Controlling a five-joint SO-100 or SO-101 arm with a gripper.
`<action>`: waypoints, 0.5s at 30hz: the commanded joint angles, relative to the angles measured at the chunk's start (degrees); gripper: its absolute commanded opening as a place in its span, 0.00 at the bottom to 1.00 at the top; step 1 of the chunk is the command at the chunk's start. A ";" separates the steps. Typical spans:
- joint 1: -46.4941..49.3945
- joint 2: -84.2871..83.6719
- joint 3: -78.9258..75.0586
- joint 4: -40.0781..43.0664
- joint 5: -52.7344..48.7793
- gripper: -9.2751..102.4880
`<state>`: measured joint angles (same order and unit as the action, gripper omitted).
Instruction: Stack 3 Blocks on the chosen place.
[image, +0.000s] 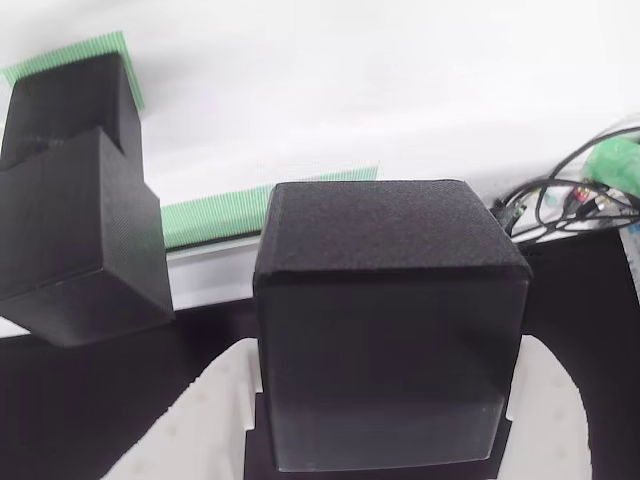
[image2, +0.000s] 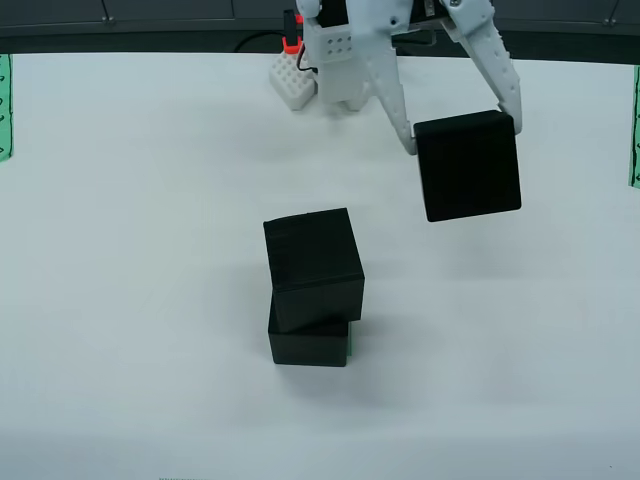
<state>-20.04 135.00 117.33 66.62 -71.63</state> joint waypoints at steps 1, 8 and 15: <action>1.76 4.66 0.97 -3.96 -2.81 0.25; 4.13 6.77 0.53 -4.39 -5.36 0.25; 11.60 8.61 2.81 -8.00 -10.90 0.24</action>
<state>-10.63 141.59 120.32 60.91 -80.33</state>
